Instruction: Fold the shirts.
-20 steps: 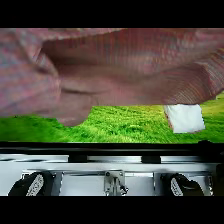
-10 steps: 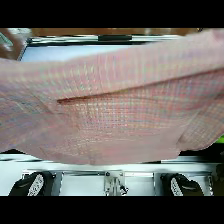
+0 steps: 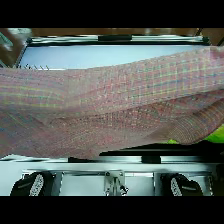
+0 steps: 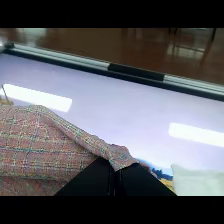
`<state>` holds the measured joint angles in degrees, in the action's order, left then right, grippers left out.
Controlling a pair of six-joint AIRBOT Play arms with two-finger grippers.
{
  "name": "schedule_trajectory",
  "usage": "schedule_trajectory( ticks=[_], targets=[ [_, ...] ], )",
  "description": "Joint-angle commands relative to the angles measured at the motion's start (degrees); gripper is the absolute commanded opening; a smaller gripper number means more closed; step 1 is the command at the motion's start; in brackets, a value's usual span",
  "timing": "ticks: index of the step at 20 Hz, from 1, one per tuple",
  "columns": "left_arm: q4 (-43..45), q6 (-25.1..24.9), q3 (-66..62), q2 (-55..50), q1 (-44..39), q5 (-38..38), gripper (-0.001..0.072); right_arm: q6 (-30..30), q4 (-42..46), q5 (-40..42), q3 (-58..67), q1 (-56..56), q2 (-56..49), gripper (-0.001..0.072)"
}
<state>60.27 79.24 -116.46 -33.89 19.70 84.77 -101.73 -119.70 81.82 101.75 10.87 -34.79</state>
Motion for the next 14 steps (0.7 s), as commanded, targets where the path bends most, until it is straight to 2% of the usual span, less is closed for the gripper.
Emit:
schedule_trajectory(
  ticks=[1, 4, 8, 9, 11, 14],
  targets=[
    [0.22, 1.75, 0.04, 1.46, 0.02, -1.7, 0.0026, 2.84, -0.02, -0.83, 0.02, 0.02, 1.05, 0.0048],
    [0.92, 2.08, 0.17, 0.79, 0.02, 1.2, 0.0026, 3.48, 2.03, 2.01, 0.02, 0.02, 0.52, 0.0048],
    [2.32, 1.07, 8.39, -1.16, 0.02, 11.76, 0.0026, 4.35, 3.28, 23.1, -0.66, 0.0, -6.82, 0.0048],
    [2.34, 0.2, 13.16, -1.64, 0.02, 13.53, 0.0026, 6.1, 2.47, 22.82, -2.45, 0.02, -8.63, 0.0048],
    [2.34, -0.63, 24.24, -2.86, 0.02, 13.42, 0.0026, 5.05, 1.11, 22.8, -7.23, 0.0, -13.77, 0.0047],
    [1.16, -3.61, 39.15, -8.37, -0.17, 6.8, 0.0026, 2.86, 0.66, 18.93, -14.93, -0.04, -23.58, 0.0047]
  ],
)
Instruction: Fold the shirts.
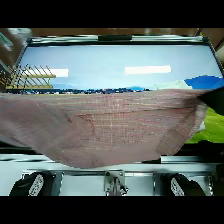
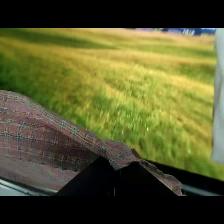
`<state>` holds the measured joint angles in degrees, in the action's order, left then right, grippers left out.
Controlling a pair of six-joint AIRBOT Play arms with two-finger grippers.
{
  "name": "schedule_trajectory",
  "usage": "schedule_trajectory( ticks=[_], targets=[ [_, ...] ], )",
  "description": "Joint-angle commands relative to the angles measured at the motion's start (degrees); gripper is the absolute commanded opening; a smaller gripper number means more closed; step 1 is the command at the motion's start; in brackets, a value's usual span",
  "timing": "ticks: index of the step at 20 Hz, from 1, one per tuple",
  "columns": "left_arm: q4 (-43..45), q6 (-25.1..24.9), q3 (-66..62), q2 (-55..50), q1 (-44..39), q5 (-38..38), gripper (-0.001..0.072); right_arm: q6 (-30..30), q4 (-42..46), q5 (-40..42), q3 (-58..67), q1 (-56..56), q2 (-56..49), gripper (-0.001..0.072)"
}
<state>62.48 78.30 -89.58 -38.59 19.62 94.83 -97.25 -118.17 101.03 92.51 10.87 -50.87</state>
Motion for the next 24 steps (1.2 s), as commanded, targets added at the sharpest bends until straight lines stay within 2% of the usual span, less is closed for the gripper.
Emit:
schedule_trajectory(
  ticks=[1, 5, 8, 13, 15, 20, 24],
  targets=[
    [-2.34, -4.24, 15.67, -6.86, -0.33, -7.04, 0.0025, -2.93, -2.64, -3.34, -7.02, -0.04, -12.02, 0.0047],
    [-6.47, -5.84, 17.42, -24.41, -3.02, -21.51, 0.0025, -5.03, -9.33, -19.1, -6.97, -0.48, -30.67, 0.0047],
    [-11.08, -5.86, 13.25, -38.58, -5.62, -28.41, 0.0026, -6.67, -9.46, -29.24, -6.97, -3.93, -40.81, 0.0047],
    [-12.2, -5.86, 4.09, -54.25, -9.35, -39.26, 0.0026, -6.97, -9.44, -50.56, -6.99, -6.69, -48.83, 0.0048],
    [-12.2, -5.86, 2.19, -58.05, -10.08, -42.84, 0.0026, -6.97, -9.51, -55.87, -6.97, -6.71, -49.94, 0.0048],
    [-13.49, -6.43, 1.95, -63.17, -12.07, -47.54, 0.0026, -6.97, -9.38, -58.05, -6.99, -7.15, -51.67, 0.0048],
    [-13.4, -11.89, 1.97, -64.74, -13.16, -47.87, 0.0027, -6.97, -8.39, -58.14, -6.99, -8.24, -53.31, 0.0048]
  ],
)
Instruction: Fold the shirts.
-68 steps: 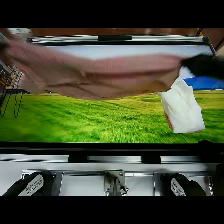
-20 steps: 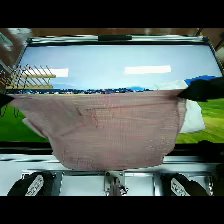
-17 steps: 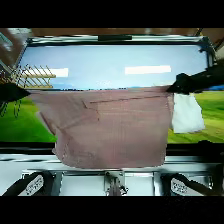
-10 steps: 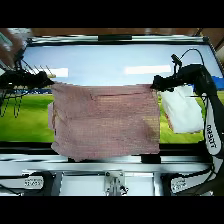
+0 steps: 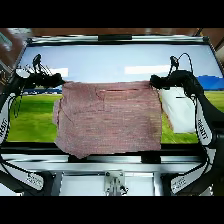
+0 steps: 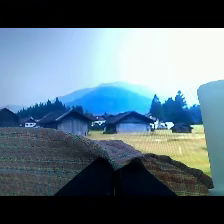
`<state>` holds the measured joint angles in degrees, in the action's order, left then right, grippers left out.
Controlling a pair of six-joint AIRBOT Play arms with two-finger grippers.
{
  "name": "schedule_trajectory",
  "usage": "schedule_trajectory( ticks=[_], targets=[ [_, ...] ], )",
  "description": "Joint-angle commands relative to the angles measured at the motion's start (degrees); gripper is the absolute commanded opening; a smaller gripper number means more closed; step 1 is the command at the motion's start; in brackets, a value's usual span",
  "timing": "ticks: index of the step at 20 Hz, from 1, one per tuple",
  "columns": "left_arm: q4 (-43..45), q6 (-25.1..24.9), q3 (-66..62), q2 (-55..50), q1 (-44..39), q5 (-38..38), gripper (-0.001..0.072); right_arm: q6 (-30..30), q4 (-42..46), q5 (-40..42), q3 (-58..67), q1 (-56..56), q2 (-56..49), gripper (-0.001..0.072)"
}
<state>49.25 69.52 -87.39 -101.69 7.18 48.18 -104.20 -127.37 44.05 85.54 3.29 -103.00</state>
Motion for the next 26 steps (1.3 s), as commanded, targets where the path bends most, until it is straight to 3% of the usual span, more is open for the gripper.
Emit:
schedule_trajectory(
  ticks=[1, 4, 11, 13, 22, 26],
  targets=[
    [0.04, -3.08, -0.22, -1.75, -0.7, -1.22, 0.0027, -0.02, 1.79, -1.01, -0.02, -0.66, -1.18, 0.0048],
    [0.37, -3.06, -0.7, -1.64, 0.02, 3.04, 0.0027, -0.04, 1.99, 2.97, 0.0, -0.02, -0.44, 0.0048],
    [9.75, 0.39, -5.16, -1.62, 2.99, 35.34, 0.0025, 1.14, 8.81, 28.81, -0.02, 1.92, 4.31, 0.0047],
    [12.68, 0.68, -4.79, -1.62, 2.78, 40.63, 0.0025, 1.81, 10.97, 34.84, -0.46, 1.88, 4.24, 0.0048],
    [13.79, 3.21, 1.05, -1.95, 1.79, 42.36, 0.0026, 4.66, 13.9, 27.39, -4.96, 1.88, 4.22, 0.0048],
    [13.79, 3.21, 1.86, -2.69, 1.73, 42.21, 0.0026, 5.66, 13.9, 27.87, -4.96, 1.81, 4.22, 0.0048]
  ],
)
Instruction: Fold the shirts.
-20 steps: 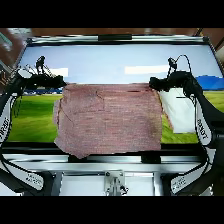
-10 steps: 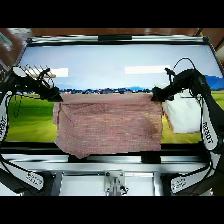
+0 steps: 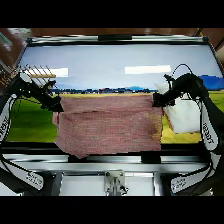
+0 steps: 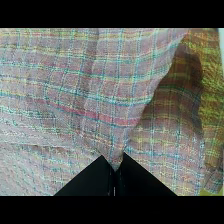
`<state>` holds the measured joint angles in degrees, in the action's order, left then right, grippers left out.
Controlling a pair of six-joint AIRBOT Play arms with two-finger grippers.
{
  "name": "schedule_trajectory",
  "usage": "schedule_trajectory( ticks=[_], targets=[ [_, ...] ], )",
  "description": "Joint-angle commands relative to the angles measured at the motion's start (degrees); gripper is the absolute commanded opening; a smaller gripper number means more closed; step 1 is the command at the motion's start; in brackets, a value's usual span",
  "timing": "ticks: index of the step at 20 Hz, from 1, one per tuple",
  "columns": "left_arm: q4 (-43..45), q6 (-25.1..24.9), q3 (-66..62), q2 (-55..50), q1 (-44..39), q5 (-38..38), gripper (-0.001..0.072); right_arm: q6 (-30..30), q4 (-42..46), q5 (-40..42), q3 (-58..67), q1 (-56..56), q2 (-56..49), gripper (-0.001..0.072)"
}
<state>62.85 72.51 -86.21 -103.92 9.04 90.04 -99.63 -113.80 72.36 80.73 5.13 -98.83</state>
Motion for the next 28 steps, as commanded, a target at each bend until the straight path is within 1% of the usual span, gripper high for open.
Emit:
schedule_trajectory(
  ticks=[1, 3, 4, 5, 6, 7, 10, 11, 12, 14, 15, 16, 18, 20, 22, 25, 28],
  targets=[
    [0.2, 0.22, 0.68, -0.61, -0.13, -0.2, 0.0026, 1.07, 0.35, 0.11, -0.15, -0.15, 0.04, 0.0048],
    [0.2, 0.24, 0.68, -0.79, -0.13, -1.2, 0.0026, 1.07, 0.48, 0.72, -0.15, -0.72, -0.02, 0.0049],
    [0.17, 0.26, 0.68, -0.9, -0.13, -1.29, 0.0028, 1.07, 0.44, 0.83, -0.15, -0.96, -0.17, 0.0069],
    [0.2, 0.26, 0.66, -0.94, -0.13, -1.27, 0.0082, 1.07, 0.31, 0.96, -0.15, -0.94, -0.28, 0.0213],
    [0.2, 0.24, 0.55, -0.85, -0.09, -1.05, 0.0288, 0.92, 0.37, 1.88, -0.13, -0.87, -0.13, 0.0411],
    [0.22, 0.42, -0.2, -0.83, 0.15, 0.0, 0.046, 0.28, 0.39, 3.63, -0.07, -0.44, 0.39, 0.0414],
    [0.17, 3.1, -4.66, 0.48, 2.12, 3.52, 0.0459, -1.81, 0.76, 10.1, 1.51, 2.58, 5.03, 0.0414],
    [0.17, 3.48, -5.73, 2.08, 3.04, 4.42, 0.0458, -1.9, 1.79, 12.0, 2.03, 4.11, 7.48, 0.0435],
    [0.2, 3.43, -5.84, 4.13, 3.93, 4.94, 0.0458, -2.01, 3.48, 13.81, 2.05, 5.73, 9.94, 0.0459],
    [0.22, 2.78, -3.96, 9.07, 6.56, 4.37, 0.0447, -2.01, 9.84, 18.18, 1.75, 9.09, 14.75, 0.0458],
    [0.17, 3.17, -0.63, 12.22, 8.39, 3.13, 0.0443, -1.73, 11.56, 18.36, 0.31, 11.17, 17.51, 0.0458],
    [0.17, 3.23, 4.37, 15.63, 9.97, 1.79, 0.0379, -1.57, 11.06, 16.92, -1.99, 13.29, 20.22, 0.0458],
    [0.17, 2.16, 18.6, 23.5, 12.87, -0.83, 0.0376, -1.92, 10.97, 15.43, -8.59, 16.28, 25.24, 0.0458],
    [0.13, -1.46, 33.46, 31.43, 14.82, -5.01, 0.038, -2.95, 10.88, 13.75, -15.45, 17.27, 28.3, 0.0458],
    [0.2, -5.51, 43.74, 37.46, 15.78, -6.99, 0.038, -3.28, 10.25, 13.57, -19.74, 16.74, 28.94, 0.0458],
    [-1.36, -6.97, 53.33, 43.47, 17.14, -10.67, 0.038, -3.78, 9.79, 13.0, -21.33, 15.1, 28.96, 0.0458],
    [-1.99, -7.39, 58.31, 44.5, 17.11, -16.72, 0.0381, -3.76, 5.18, 11.06, -21.33, 14.99, 29.05, 0.0458]
  ],
)
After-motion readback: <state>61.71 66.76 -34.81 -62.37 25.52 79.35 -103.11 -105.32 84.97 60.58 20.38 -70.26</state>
